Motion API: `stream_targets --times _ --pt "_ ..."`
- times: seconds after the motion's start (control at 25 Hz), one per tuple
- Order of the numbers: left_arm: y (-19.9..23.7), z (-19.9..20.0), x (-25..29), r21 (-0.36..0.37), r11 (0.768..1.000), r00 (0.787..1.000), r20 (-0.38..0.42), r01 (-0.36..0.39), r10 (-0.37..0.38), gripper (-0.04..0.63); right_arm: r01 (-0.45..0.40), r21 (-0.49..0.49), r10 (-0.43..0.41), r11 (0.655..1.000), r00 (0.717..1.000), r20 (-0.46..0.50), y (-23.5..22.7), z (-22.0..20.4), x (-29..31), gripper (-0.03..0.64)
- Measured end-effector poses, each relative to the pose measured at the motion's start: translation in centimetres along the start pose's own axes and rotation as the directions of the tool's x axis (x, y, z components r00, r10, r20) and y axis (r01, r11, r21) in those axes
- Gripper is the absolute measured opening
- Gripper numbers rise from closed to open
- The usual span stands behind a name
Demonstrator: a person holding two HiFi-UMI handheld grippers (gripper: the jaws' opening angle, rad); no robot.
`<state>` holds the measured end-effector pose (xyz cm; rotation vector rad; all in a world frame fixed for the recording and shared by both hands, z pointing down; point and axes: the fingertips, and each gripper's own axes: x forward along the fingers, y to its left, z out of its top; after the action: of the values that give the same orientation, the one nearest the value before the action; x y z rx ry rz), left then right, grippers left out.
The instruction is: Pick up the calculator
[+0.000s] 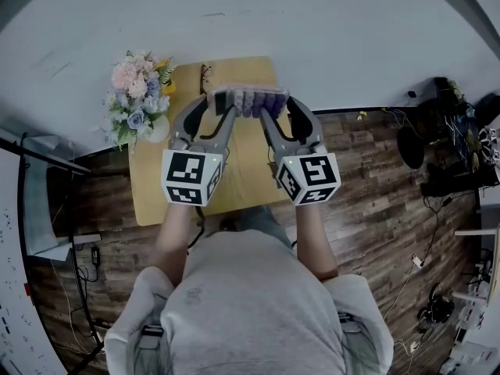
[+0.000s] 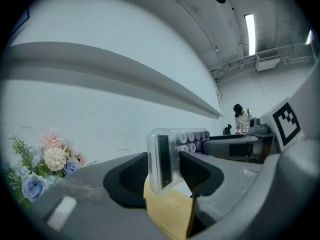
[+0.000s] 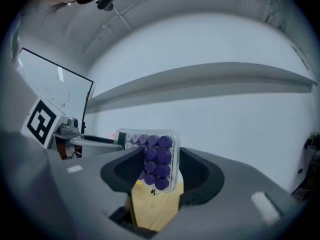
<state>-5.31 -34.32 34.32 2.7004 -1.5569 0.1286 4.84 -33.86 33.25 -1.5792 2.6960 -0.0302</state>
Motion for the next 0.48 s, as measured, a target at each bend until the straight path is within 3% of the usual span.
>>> stream_targets --times 0.48 --pt "-0.9 2.1 -1.9 0.058 0.998 0.997 0.074 -0.003 -0.001 0.204 0.026 -0.030 -0.023 0.999 0.997 0.074 1.1 1.9 -1.9 0.207"
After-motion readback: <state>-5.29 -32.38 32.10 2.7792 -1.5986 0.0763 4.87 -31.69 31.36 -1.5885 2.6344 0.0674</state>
